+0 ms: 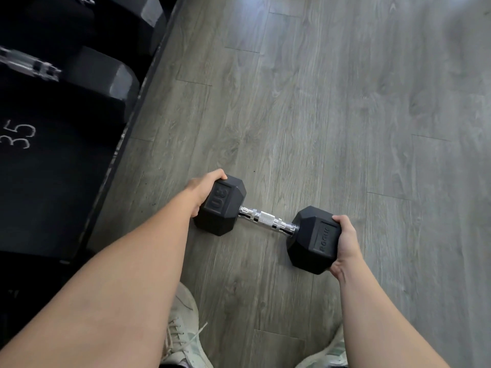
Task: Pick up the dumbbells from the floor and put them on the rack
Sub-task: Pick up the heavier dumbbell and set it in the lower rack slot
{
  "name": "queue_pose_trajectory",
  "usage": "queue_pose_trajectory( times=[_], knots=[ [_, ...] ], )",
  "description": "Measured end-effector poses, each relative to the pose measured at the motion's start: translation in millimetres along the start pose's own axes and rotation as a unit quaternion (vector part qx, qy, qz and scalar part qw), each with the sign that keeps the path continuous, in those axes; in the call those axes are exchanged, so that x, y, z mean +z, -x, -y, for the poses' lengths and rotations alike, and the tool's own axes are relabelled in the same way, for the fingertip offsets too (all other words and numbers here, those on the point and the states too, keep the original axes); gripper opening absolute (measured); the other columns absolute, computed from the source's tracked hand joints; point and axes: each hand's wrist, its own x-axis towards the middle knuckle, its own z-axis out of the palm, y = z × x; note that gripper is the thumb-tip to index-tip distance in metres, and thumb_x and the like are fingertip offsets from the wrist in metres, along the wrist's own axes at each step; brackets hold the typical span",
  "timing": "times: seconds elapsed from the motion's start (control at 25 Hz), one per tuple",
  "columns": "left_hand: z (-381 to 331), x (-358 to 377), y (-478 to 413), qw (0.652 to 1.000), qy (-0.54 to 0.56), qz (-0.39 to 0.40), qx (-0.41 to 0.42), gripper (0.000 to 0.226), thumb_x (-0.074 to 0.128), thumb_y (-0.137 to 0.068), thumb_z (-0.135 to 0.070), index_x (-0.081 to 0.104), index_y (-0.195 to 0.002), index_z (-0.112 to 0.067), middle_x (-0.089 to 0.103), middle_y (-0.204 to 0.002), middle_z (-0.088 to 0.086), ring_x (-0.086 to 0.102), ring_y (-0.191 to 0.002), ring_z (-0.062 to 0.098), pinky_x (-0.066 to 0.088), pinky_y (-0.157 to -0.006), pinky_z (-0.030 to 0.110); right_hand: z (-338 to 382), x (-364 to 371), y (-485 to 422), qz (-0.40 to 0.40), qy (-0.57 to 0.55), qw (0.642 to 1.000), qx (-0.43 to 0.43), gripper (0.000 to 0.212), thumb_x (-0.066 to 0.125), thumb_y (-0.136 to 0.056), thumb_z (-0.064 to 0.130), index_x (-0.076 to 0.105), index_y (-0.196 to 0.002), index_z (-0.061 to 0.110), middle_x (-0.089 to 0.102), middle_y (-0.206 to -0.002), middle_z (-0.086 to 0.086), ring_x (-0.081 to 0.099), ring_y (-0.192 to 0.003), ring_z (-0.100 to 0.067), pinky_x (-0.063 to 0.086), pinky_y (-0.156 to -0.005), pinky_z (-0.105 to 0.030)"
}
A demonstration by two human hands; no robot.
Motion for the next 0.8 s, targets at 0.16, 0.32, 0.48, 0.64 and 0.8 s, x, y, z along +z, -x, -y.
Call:
queue_pose_trajectory(
  times=[0.16,0.32,0.48,0.64,0.8],
  knots=[
    [-7.5,-37.3,56.3,0.999,0.02,-0.013,-0.034,0.049,0.07,-0.056,-0.05,0.068,-0.092,-0.015,0.071,-0.084,0.008,0.066,-0.069,0.027,0.049,-0.061,0.029,8.6,20.9,43.9,0.014,0.005,1.0,0.027,0.041,0.068,-0.074,0.039,0.061,-0.107,0.016,0.067,-0.105,-0.012,0.066,-0.089,-0.034,0.055,-0.073,-0.043],
    [-38.4,-94.6,136.8,0.996,0.046,-0.079,-0.011,0.04,0.072,-0.054,-0.049,0.069,-0.08,-0.019,0.071,-0.067,0.003,0.066,-0.052,0.021,0.049,-0.054,0.026,34.0,66.3,108.5,0.059,0.026,0.998,0.028,0.032,0.067,-0.077,0.037,0.06,-0.101,0.016,0.066,-0.1,-0.013,0.065,-0.084,-0.033,0.055,-0.067,-0.04],
    [-75.9,-163.9,199.9,0.988,0.04,-0.151,0.001,0.037,0.073,-0.045,-0.051,0.07,-0.068,-0.022,0.069,-0.059,0.001,0.066,-0.048,0.021,0.05,-0.054,0.029,44.6,128.4,165.1,0.116,0.039,0.991,0.055,0.031,0.064,-0.076,0.037,0.059,-0.1,0.018,0.064,-0.099,-0.01,0.062,-0.086,-0.03,0.052,-0.073,-0.038],
    [-100.6,-241.6,229.3,0.979,0.026,-0.201,-0.004,0.031,0.07,-0.045,-0.05,0.061,-0.042,-0.02,0.061,-0.047,0.001,0.058,-0.037,0.022,0.049,-0.04,0.027,37.9,213.9,197.6,0.176,0.072,0.978,0.082,0.031,0.063,-0.072,0.041,0.061,-0.095,0.021,0.064,-0.094,-0.007,0.062,-0.077,-0.029,0.052,-0.075,-0.039],
    [-111.2,-307.5,217.5,0.961,0.035,-0.272,0.022,0.026,0.07,-0.055,-0.042,0.06,-0.048,-0.018,0.06,-0.046,0.004,0.056,-0.036,0.022,0.047,-0.045,0.024,12.8,296.2,200.8,0.213,0.109,0.968,0.07,0.026,0.063,-0.07,0.043,0.067,-0.084,0.02,0.069,-0.082,-0.006,0.066,-0.072,-0.029,0.053,-0.076,-0.038]
  ],
)
